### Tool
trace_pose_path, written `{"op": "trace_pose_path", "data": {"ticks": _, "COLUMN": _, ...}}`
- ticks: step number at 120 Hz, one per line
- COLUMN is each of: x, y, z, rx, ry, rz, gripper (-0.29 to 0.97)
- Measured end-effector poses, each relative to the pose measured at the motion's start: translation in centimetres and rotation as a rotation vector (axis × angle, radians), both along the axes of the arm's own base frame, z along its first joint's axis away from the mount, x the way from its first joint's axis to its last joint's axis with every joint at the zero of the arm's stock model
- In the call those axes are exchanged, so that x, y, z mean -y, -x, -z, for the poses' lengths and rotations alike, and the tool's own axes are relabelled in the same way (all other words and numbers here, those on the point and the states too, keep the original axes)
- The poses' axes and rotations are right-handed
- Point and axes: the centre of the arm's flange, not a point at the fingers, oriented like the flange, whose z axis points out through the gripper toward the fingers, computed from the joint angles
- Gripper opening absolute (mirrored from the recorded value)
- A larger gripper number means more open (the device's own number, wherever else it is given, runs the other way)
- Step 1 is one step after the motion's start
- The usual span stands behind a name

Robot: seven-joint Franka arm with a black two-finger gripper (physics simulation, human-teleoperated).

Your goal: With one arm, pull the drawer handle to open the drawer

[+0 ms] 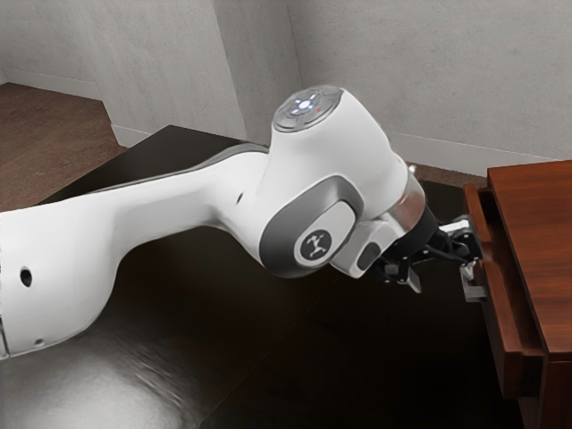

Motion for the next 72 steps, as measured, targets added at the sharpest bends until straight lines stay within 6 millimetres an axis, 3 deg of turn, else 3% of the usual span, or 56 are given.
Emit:
{"op": "trace_pose_path", "data": {"ticks": 16, "x": -2.0, "y": -0.2, "z": 0.7, "rx": -0.010, "ry": -0.005, "rz": -0.030, "gripper": 0.46}}
{"op": "trace_pose_path", "data": {"ticks": 27, "x": -2.9, "y": 0.7, "z": 0.1, "rx": -0.006, "ry": -0.006, "rz": -0.039, "gripper": 0.44}}
{"op": "trace_pose_path", "data": {"ticks": 48, "x": -3.7, "y": 3.4, "z": -0.1, "rx": -0.009, "ry": -0.012, "rz": -0.040, "gripper": 0.41}}
{"op": "trace_pose_path", "data": {"ticks": 72, "x": -4.0, "y": 4.4, "z": -0.3, "rx": -0.005, "ry": -0.012, "rz": -0.040, "gripper": 0.43}}
